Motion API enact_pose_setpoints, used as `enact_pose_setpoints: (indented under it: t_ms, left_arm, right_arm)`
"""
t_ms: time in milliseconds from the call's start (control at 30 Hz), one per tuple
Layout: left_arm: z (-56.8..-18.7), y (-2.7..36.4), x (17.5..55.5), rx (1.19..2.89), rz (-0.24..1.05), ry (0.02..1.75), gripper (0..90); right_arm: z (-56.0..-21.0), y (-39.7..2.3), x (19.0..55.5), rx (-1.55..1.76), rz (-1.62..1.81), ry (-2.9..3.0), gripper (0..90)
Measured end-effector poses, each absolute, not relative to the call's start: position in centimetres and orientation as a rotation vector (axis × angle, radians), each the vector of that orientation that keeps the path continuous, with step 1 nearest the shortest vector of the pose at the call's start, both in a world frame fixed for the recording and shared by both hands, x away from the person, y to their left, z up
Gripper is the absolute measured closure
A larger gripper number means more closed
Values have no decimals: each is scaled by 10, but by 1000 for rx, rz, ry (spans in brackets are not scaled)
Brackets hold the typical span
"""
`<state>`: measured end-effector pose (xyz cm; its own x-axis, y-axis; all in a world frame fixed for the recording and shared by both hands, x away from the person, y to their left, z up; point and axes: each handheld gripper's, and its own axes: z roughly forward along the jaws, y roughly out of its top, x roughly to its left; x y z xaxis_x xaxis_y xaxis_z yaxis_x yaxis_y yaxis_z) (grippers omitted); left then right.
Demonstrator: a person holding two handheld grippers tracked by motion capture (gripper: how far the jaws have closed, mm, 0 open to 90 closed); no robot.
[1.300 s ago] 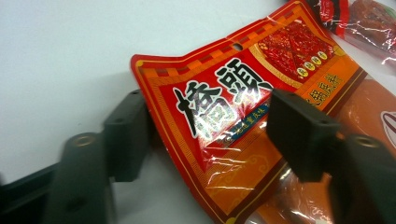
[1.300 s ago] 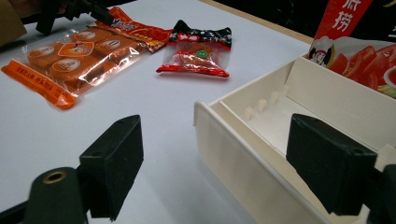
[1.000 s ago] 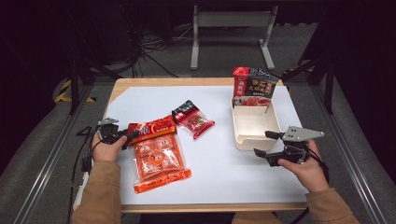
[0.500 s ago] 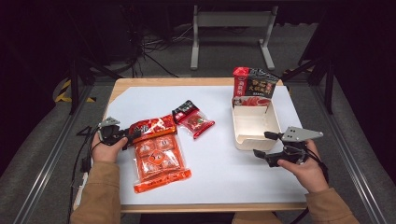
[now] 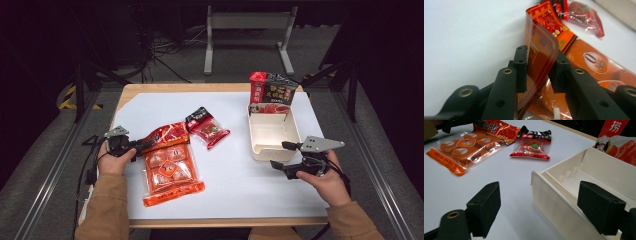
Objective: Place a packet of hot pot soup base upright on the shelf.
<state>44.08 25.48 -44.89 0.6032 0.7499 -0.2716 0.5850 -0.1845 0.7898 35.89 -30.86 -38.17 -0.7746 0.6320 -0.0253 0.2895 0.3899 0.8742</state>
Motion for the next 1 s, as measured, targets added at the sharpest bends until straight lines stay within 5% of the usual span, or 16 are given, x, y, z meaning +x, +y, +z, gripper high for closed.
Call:
enact_pose_setpoints:
  t_ms: [233, 400, 1000]
  left_arm:
    - [-457, 250, 448, 1908, 199, 1098, 730]
    - [-457, 250, 449, 1916, 212, 1126, 831]
    - [-432, 259, 434, 1814, 269, 1106, 900]
  right_arm:
    - [-382, -308, 360, 804, 1340, 2299, 198]
    - [-383, -306, 360, 802, 1341, 2303, 200]
    - [-374, -303, 358, 716, 1366, 2298, 436]
